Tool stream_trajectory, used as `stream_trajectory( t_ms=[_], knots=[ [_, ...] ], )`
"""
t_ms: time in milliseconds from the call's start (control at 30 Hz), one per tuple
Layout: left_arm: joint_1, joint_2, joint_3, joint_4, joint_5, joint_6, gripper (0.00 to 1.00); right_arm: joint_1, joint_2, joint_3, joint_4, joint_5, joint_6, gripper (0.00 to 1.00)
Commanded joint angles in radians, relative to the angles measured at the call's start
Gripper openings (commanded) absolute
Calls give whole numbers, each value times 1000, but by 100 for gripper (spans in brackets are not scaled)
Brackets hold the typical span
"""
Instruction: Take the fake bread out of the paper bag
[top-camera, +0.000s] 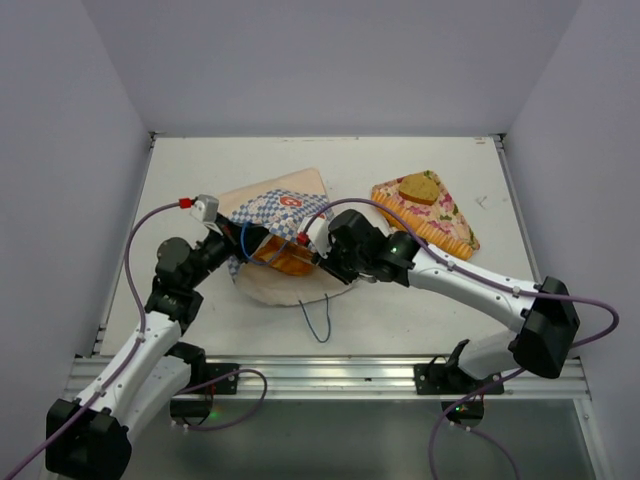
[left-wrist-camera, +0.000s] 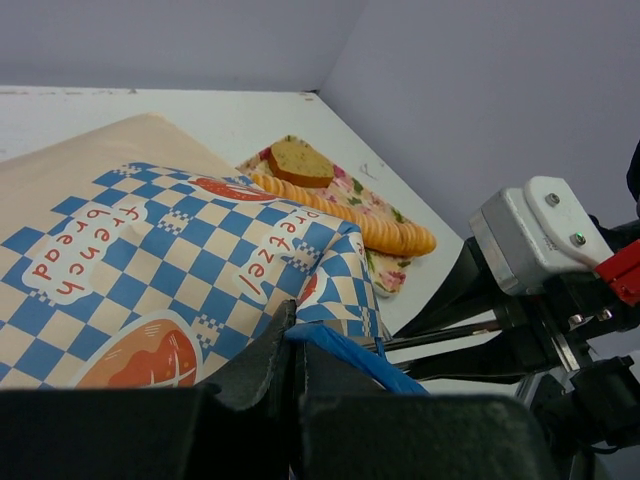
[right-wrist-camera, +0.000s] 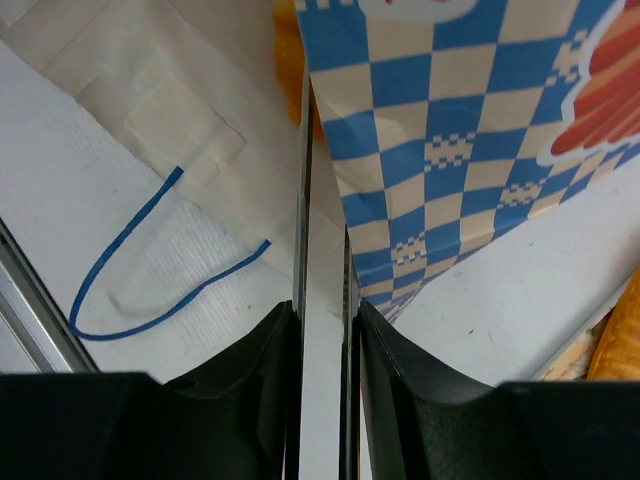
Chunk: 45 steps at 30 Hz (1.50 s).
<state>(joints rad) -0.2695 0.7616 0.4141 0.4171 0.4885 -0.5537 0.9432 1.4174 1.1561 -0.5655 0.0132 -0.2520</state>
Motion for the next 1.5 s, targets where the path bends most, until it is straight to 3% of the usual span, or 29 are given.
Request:
stream_trajectory(
  t_ms=[0, 233, 400, 633, 1067, 1467],
  knots=[
    [-5, 8, -8, 11, -79, -43, 0, 2, -57, -33, 99, 44, 125, 34],
    [-10, 42, 0, 34, -99, -68, 0, 2, -78, -10, 32, -4, 67, 35],
    [-16, 51, -1, 31, -96, -63, 0, 2, -95, 48, -69, -186, -90, 37],
    [-27, 39, 2, 5, -117, -45, 0, 28, -72, 77, -44, -90, -96, 36],
    [-28, 35, 23, -24, -257, -123, 0, 174, 69, 100, 33, 324, -98, 41],
    [-30, 22, 23, -32, -376, -209, 0, 209, 109, 120, 16, 286, -53, 44]
  ],
)
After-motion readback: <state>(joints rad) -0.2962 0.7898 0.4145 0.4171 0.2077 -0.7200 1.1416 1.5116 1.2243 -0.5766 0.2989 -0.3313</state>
